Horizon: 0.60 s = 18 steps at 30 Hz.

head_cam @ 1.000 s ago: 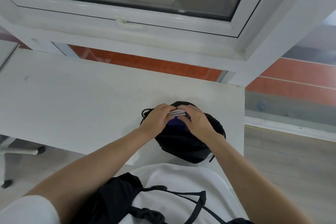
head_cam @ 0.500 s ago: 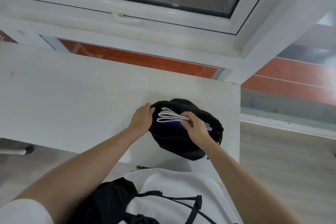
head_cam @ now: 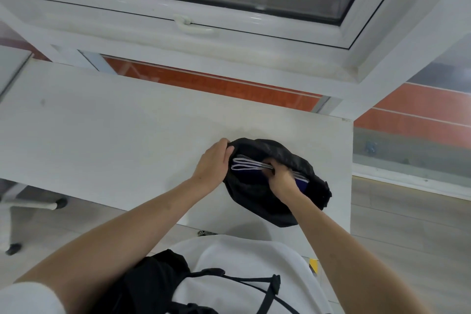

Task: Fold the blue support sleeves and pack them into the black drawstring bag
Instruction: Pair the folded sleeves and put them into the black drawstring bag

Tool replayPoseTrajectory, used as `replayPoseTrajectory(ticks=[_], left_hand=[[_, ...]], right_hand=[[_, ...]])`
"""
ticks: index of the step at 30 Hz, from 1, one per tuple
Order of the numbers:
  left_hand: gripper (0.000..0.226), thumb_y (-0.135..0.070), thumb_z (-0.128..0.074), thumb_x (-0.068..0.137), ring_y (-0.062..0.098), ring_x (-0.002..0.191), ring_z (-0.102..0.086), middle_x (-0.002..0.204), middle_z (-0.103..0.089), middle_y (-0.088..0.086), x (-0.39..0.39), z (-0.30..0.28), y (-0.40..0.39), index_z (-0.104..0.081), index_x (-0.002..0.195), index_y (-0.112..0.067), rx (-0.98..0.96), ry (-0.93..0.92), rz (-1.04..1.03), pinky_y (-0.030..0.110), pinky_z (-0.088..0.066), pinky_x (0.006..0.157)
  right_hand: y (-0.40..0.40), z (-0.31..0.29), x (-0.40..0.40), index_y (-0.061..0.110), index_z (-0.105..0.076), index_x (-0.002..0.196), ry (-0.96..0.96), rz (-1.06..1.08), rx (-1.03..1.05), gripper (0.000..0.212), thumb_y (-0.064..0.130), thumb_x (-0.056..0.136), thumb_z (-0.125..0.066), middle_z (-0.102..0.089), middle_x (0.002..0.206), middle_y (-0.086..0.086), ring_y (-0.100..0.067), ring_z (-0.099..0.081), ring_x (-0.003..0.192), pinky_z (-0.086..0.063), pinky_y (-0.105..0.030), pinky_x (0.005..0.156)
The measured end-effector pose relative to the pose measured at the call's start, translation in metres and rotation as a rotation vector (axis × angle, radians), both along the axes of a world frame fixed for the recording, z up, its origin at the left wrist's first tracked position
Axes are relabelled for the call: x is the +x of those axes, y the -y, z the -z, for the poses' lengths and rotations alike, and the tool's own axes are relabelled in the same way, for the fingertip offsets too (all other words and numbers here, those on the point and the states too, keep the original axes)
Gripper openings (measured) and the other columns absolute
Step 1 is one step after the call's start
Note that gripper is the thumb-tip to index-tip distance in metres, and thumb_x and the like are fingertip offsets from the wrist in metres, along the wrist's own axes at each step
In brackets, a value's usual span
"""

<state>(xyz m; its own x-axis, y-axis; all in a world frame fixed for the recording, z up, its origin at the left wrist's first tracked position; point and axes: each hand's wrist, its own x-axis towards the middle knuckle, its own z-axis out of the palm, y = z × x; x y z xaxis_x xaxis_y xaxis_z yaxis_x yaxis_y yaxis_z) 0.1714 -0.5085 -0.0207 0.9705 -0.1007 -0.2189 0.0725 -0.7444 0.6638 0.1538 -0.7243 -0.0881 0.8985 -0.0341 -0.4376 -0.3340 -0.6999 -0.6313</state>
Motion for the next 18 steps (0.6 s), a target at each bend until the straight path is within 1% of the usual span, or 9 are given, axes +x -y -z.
replayPoseTrajectory(ticks=[3,5,8,10,12,14,16,18], left_hand=[[0.026,-0.032,-0.033,0.111,0.021,0.085,-0.058,0.094,-0.063,0.0,-0.003,-0.004,0.006,-0.051,0.101,-0.015,-0.02,0.016,0.035,0.042,-0.049,0.074],[0.025,-0.032,-0.034,0.111,0.02,0.086,-0.058,0.096,-0.064,-0.001,-0.002,-0.005,0.009,-0.052,0.103,-0.016,-0.023,0.014,0.045,0.042,-0.049,0.075],[0.025,-0.033,-0.034,0.111,0.019,0.089,-0.059,0.099,-0.064,-0.002,0.001,-0.002,0.011,-0.053,0.107,-0.016,-0.018,0.013,0.034,0.04,-0.052,0.078],[0.025,-0.033,-0.033,0.111,0.018,0.09,-0.06,0.101,-0.065,-0.002,0.003,0.002,0.009,-0.053,0.109,-0.017,-0.015,0.005,0.021,0.039,-0.053,0.078],[0.025,-0.033,-0.034,0.111,0.017,0.09,-0.061,0.101,-0.065,-0.002,0.004,0.006,0.008,-0.054,0.109,-0.019,-0.013,-0.001,0.015,0.039,-0.053,0.078],[0.023,-0.034,-0.035,0.111,0.017,0.089,-0.061,0.1,-0.065,-0.003,0.005,0.009,0.005,-0.054,0.108,-0.021,-0.01,-0.007,0.011,0.038,-0.052,0.075],[0.022,-0.034,-0.036,0.11,0.016,0.09,-0.062,0.101,-0.066,-0.004,0.007,0.008,0.004,-0.054,0.11,-0.022,-0.014,-0.03,-0.013,0.036,-0.051,0.073],[0.022,-0.038,-0.039,0.109,0.018,0.092,-0.064,0.104,-0.067,-0.005,0.009,0.007,0.003,-0.053,0.116,-0.023,-0.028,-0.062,-0.065,0.037,-0.054,0.076]], right_hand=[[-0.006,0.001,0.007,0.02,-0.064,0.13,-0.005,-0.062,-0.087,0.027,0.026,0.104,-0.057,-0.071,0.121,-0.009,-0.032,-0.066,0.11,-0.051,-0.038,0.098],[-0.007,0.001,0.008,0.023,-0.062,0.136,-0.016,-0.099,-0.124,0.032,0.027,0.104,-0.057,-0.07,0.126,-0.008,-0.032,-0.066,0.112,-0.05,-0.037,0.099],[-0.005,-0.007,-0.001,0.025,-0.057,0.143,0.047,-0.102,-0.072,0.041,0.024,0.102,-0.061,-0.066,0.135,-0.005,-0.029,-0.061,0.121,-0.047,-0.037,0.107],[0.002,-0.015,-0.011,0.023,-0.057,0.142,0.101,-0.091,-0.02,0.041,0.021,0.101,-0.062,-0.065,0.137,-0.004,-0.026,-0.06,0.124,-0.045,-0.036,0.11],[0.013,-0.019,-0.023,0.024,-0.062,0.136,0.163,-0.106,0.005,0.035,0.02,0.101,-0.061,-0.066,0.133,-0.001,-0.023,-0.063,0.118,-0.049,-0.037,0.108],[0.027,-0.023,-0.035,0.024,-0.067,0.127,0.258,-0.07,0.05,0.027,0.018,0.101,-0.059,-0.067,0.125,0.004,-0.016,-0.065,0.11,-0.055,-0.038,0.101],[0.047,-0.027,-0.046,0.02,-0.069,0.121,0.37,0.027,0.039,0.022,0.016,0.102,-0.058,-0.066,0.117,0.007,-0.013,-0.064,0.105,-0.057,-0.035,0.093],[0.067,-0.035,-0.056,0.018,-0.067,0.117,0.448,0.144,-0.025,0.018,0.015,0.101,-0.058,-0.063,0.112,0.007,-0.016,-0.061,0.104,-0.054,-0.032,0.092]])
